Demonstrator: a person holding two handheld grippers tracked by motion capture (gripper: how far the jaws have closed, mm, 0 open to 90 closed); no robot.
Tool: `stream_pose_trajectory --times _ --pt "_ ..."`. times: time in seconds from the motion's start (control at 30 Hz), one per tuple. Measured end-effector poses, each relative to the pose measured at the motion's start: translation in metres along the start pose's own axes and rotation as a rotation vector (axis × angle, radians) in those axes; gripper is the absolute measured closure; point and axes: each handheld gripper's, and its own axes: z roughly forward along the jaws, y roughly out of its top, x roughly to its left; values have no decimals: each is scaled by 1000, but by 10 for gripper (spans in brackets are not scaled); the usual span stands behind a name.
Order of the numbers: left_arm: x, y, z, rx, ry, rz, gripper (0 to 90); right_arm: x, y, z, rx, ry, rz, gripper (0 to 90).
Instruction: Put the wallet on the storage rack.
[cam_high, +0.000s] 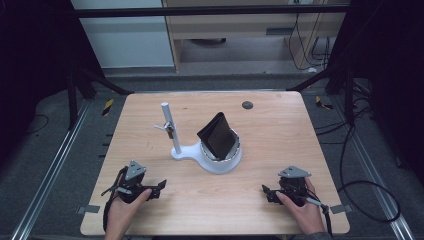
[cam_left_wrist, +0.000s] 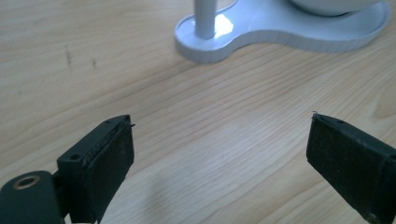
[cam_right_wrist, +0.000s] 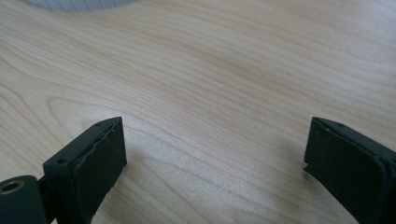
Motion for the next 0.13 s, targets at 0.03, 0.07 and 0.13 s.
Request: stream_pose_trajectory --times 0.03,0.07,0.13 --pt "3 -3 1 7 10 -8 77 0 0 0 0 0 0 57" --pt "6 -5 3 15 22 -11 77 -1 -2 3 6 3 26 38" --pt "9 -6 4 13 24 -26 77 -1 -1 3 9 6 23 32"
